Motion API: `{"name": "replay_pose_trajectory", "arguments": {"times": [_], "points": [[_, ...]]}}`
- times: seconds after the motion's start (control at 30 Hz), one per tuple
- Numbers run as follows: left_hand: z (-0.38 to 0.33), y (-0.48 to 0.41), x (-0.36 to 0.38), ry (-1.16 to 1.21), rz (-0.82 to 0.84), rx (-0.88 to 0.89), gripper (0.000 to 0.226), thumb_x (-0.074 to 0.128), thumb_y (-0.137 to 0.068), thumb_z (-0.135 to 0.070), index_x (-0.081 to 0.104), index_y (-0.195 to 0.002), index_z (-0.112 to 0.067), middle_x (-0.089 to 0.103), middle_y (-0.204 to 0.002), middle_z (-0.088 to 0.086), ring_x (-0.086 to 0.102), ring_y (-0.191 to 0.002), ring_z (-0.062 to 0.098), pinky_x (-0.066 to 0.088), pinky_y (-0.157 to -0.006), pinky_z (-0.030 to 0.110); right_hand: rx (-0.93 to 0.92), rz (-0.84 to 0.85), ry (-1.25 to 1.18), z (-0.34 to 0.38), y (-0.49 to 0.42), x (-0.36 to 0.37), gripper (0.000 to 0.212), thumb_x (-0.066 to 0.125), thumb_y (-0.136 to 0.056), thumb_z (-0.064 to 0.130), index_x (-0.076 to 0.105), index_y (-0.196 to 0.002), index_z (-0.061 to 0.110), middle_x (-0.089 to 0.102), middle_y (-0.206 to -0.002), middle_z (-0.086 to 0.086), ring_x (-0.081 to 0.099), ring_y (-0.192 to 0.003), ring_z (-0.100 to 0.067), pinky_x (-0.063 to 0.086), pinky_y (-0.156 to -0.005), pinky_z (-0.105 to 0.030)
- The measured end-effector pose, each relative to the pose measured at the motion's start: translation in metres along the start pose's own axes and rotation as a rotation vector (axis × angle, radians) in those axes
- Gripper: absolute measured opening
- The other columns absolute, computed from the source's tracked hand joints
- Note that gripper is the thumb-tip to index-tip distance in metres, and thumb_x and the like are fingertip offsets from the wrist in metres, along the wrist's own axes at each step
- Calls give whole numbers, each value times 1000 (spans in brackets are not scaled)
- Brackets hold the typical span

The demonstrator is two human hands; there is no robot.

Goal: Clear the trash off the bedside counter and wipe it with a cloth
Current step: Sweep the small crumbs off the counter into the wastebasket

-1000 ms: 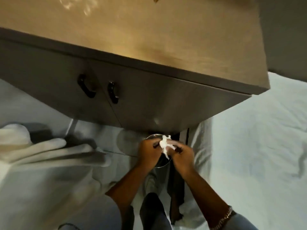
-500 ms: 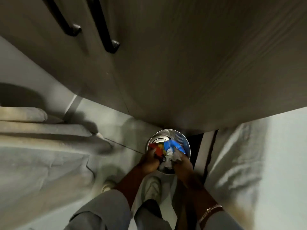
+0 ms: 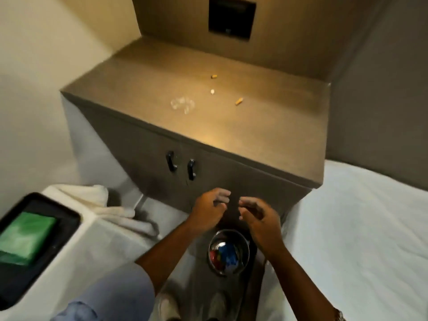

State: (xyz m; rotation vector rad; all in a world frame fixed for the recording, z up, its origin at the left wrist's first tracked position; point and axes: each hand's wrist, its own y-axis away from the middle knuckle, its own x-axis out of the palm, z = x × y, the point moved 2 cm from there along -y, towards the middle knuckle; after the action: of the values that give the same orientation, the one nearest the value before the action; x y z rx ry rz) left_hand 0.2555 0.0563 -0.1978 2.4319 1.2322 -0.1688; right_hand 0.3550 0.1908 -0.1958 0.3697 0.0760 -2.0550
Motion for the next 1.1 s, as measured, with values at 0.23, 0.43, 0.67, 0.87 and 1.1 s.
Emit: {"name": "replay_pose_trajectory", "arguments": {"times": [0.23,0.43,0.67,0.87,1.1], "points": [[-126,-42,-50,41,-86,219,32,49,-86,8,65,-109,-5,71,-101,18,71,-88,31,56,-85,39,-237,-102,-126,122,-88,-29,27,63,-86,-6,72,-97,18,74,-90,0,72,-83,-16,62,-72,-30],[-156,-131,-101,-226,-330,310,33,53,-82,0,67,-110,-11,70,-107,12,66,-95,26,58,-88,36,-199,-127,349,155,-203,-17,32,58,-87,-2,71,-112,13,71,-115,-10,65,-105,-25,52,-99,-45],[-158,-237,-127,-902,-108,318,22,57,-88,-13,66,-108,-7,59,-117,18,60,-106,36,50,-93,39,-259,153,1076,163,-299,37,22,58,-76,-3,69,-85,14,65,-96,-9,60,-88,-27,51,-75,-34],[-164,-275,-150,-1004,-45,306,19,56,-89,-14,63,-105,-6,61,-113,19,62,-103,35,52,-90,41,-280,141,1039,199,-369,70,15,49,-85,4,55,-77,16,65,-93,-13,60,-89,-32,49,-76,-39],[-151,-295,-189,-543,-255,165,18,58,-83,-5,63,-89,-21,66,-95,1,63,-88,20,59,-81,39,-420,280,1038,213,-400,109,14,58,-84,10,61,-85,23,63,-88,1,58,-82,-19,56,-73,-38]]}}
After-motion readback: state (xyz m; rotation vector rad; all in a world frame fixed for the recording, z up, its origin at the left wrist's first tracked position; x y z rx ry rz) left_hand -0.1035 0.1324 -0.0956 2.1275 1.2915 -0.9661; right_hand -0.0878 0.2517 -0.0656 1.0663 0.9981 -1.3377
